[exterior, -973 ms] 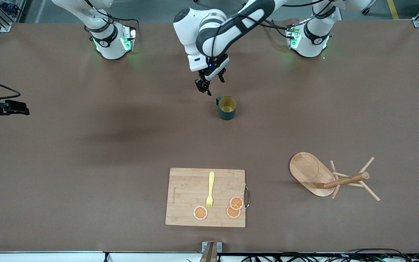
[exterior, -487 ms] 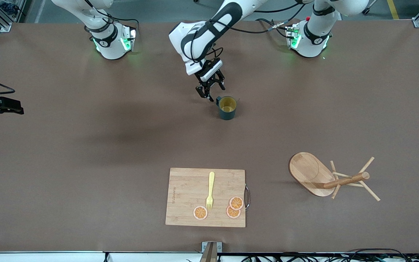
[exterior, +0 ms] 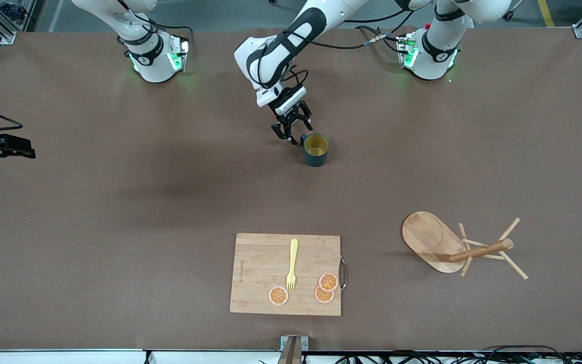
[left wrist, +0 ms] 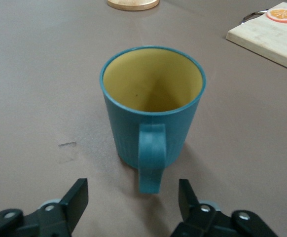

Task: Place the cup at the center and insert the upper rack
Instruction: 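Lower the left gripper beside the mug handle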

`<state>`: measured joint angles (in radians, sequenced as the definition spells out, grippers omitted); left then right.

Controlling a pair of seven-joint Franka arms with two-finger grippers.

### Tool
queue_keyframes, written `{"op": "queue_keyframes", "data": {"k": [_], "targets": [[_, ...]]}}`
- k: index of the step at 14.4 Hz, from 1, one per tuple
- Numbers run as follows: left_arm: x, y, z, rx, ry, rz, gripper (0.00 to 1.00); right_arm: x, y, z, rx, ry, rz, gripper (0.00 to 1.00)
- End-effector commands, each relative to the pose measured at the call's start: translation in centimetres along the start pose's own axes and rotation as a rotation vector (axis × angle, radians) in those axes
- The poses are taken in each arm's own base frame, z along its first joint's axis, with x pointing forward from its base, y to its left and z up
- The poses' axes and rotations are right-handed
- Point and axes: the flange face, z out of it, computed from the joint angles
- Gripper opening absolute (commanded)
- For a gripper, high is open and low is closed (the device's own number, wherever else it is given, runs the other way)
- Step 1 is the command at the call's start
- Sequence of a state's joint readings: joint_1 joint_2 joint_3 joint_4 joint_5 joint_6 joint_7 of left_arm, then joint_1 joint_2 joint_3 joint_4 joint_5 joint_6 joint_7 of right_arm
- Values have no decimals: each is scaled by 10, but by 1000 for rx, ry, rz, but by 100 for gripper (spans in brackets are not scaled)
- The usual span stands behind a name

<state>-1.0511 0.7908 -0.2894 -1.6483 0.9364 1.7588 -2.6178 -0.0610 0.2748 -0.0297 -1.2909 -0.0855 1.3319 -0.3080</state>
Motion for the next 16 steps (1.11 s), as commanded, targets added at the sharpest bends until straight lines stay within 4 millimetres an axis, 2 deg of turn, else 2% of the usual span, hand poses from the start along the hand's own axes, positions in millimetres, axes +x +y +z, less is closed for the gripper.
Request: {"op": "queue_keyframes", "data": {"k": [1,4,9,13,16], "targets": [[-12,-1,1,-34,46,28,75,-13,1,-13,26,8,20,100],[-12,-1,3,-43,61,36,69,-26,3,-23,27,15,29,100],[-11,0,4,-47,64,42,62,-59,-11,-49,31,14,127,100],[-10,2,1,-50,61,36,55,-76,-19,-58,67,41,118,100],[-10,2,1,-48,62,37,52,-91,-15,-62,119,60,125,100]]}}
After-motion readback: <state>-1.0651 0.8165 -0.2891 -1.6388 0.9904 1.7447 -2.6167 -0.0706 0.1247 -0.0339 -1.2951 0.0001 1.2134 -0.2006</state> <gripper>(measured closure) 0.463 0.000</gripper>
